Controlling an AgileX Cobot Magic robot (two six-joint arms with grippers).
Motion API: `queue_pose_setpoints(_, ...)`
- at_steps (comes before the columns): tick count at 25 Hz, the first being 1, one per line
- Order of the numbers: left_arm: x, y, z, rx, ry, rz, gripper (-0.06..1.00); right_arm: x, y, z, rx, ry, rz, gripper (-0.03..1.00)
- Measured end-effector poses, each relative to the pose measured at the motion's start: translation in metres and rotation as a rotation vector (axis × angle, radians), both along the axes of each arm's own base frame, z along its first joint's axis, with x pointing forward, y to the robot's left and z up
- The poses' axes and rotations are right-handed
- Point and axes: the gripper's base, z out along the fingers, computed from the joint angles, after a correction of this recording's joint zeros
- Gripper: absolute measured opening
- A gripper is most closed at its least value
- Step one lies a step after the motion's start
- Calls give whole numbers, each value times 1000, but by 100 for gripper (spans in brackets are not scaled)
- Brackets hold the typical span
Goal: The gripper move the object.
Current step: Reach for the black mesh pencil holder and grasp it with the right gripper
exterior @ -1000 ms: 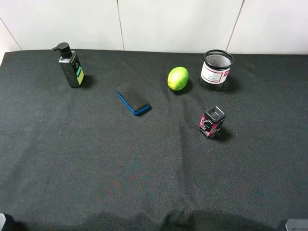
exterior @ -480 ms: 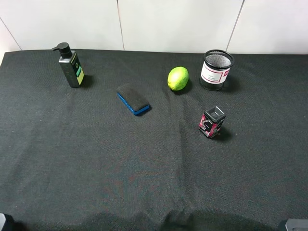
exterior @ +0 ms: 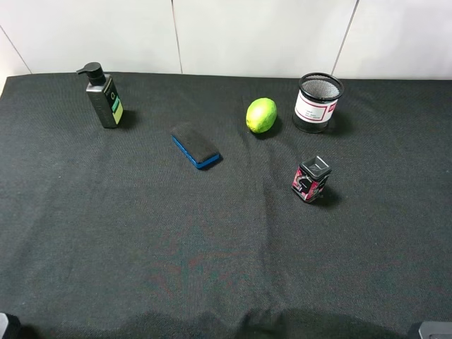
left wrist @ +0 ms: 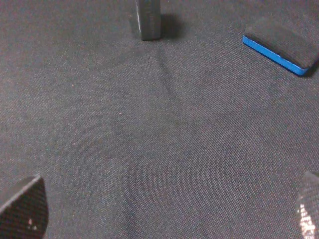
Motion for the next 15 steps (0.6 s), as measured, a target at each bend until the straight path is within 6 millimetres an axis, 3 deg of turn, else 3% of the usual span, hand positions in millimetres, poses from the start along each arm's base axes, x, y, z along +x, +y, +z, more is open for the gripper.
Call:
queue_pose_setpoints(8,0,0,0,0,0,0,100,52,9,-26,57,113,34,69)
queue_pose_setpoints(15,0,0,0,0,0,0,100,91,14,-66,89,211,52,69)
